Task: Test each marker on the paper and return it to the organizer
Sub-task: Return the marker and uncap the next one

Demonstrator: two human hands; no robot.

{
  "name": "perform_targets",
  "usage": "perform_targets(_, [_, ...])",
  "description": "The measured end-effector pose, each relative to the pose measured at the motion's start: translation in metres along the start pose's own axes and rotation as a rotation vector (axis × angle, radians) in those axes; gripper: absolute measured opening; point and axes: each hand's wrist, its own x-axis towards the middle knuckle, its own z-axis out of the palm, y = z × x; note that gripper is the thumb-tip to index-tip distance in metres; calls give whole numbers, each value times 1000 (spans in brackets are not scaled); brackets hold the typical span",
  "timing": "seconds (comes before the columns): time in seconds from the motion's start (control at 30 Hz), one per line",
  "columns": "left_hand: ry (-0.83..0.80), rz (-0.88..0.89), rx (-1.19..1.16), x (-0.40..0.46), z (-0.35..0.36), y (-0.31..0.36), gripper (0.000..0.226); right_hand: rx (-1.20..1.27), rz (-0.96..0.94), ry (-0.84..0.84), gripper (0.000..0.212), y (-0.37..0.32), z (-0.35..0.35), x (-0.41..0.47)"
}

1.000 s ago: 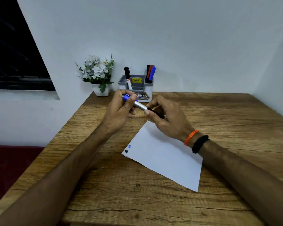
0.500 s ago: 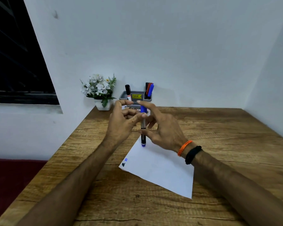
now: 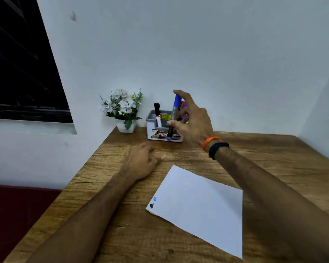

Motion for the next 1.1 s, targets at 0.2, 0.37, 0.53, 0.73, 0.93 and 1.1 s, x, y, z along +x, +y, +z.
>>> perform_targets(0.2, [-23,0,72,3,8,-3,67,-91,12,62,84,7,27,36])
perform_targets(0.37, [-18,-6,74,3,9,-4,65,-222,-4,54,81,15,45,48])
perform_targets(0.53, [-15,-8,71,4,10,-4,65,-326,34,-152,73,25,56,48])
perform_targets(0.73, [-29,-3,71,4,8,-3,64,-333,40,-210,85,21,51,44])
perform_targets(0.93, [-42,-5,58,3,6,-2,63,-176,29,-47,72,25,29,31])
perform_targets(1.1, [-77,-20,66,3,4,-1,65,-163,72,-44,48,31,9,14])
